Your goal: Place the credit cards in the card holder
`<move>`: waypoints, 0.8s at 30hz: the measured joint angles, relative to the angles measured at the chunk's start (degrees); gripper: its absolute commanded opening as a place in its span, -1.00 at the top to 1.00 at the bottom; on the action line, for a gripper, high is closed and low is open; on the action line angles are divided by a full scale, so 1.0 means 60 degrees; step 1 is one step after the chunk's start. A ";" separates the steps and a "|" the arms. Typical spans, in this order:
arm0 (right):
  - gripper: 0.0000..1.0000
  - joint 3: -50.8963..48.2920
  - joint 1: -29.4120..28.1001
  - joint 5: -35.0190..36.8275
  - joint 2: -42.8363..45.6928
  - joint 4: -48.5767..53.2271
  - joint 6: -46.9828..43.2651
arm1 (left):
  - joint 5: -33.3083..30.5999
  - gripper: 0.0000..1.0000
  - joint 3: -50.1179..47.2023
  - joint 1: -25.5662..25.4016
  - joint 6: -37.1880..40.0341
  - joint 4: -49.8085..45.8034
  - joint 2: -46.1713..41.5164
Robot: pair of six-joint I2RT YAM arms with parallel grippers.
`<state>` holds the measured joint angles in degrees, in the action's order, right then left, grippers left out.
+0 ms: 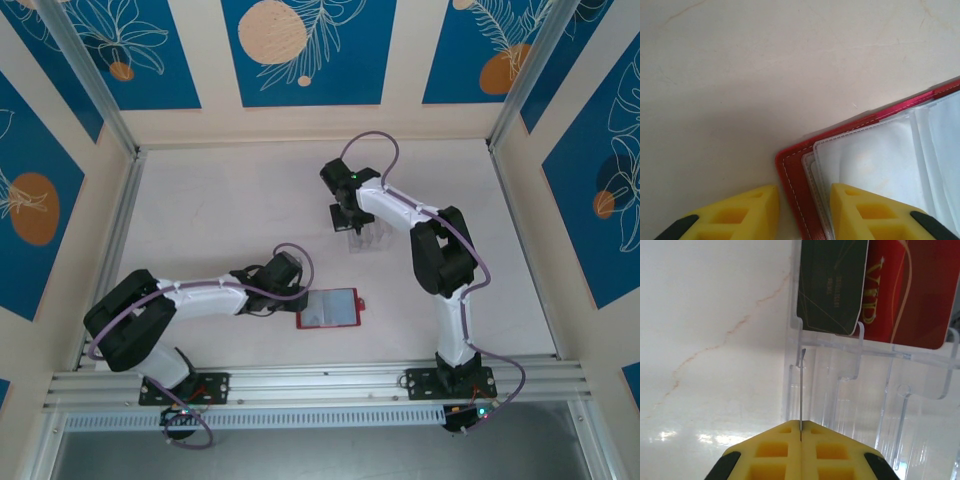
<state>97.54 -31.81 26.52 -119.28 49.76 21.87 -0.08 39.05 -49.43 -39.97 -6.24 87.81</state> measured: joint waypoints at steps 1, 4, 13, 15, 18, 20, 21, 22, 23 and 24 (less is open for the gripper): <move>1.00 0.0055 -0.0007 -0.0033 0.0015 0.0011 -0.0011 | 0.0000 0.35 0.0000 0.0000 -0.0004 0.0007 0.0000; 1.00 0.0087 -0.0015 -0.0117 0.0153 0.0087 -0.0025 | 0.0000 0.36 -0.0004 0.0000 -0.0015 0.0011 0.0000; 1.00 -0.0834 -0.0554 -0.0605 0.2743 -0.0248 -0.0025 | 0.0000 0.38 -0.0029 0.0000 -0.0025 0.0051 -0.0018; 1.00 -0.1698 -0.0685 -0.1031 0.3705 -0.0637 0.0124 | 0.0000 0.38 -0.0036 0.0000 -0.0025 0.0055 -0.0018; 1.00 -0.3588 -0.0787 -0.1953 0.5093 -0.1596 0.0470 | 0.0000 0.40 -0.0036 0.0000 -0.0018 0.0055 -0.0018; 1.00 -0.4962 -0.0787 -0.2583 0.5763 -0.2248 0.0812 | 0.0000 0.41 -0.0036 0.0000 -0.0004 0.0055 -0.0018; 1.00 -0.5501 -0.0787 -0.2830 0.5956 -0.2546 0.0954 | 0.0000 0.42 -0.0036 0.0000 0.0000 0.0055 -0.0018; 1.00 -0.6113 -0.0794 -0.3122 0.6135 -0.2874 0.1151 | 0.0000 0.43 -0.0036 0.0000 0.0000 0.0055 -0.0018; 1.00 -0.6750 -0.0834 -0.3370 0.6298 -0.3282 0.1381 | 0.0000 0.44 -0.0036 0.0000 0.0004 0.0058 -0.0018; 1.00 -0.7176 -0.0860 -0.3555 0.6408 -0.3577 0.1523 | 0.0000 0.44 -0.0036 0.0000 0.0000 0.0058 -0.0018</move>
<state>54.48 -36.97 5.19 -80.84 28.29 31.00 -0.08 38.83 -49.43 -39.97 -5.89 87.70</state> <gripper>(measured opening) 0.063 0.286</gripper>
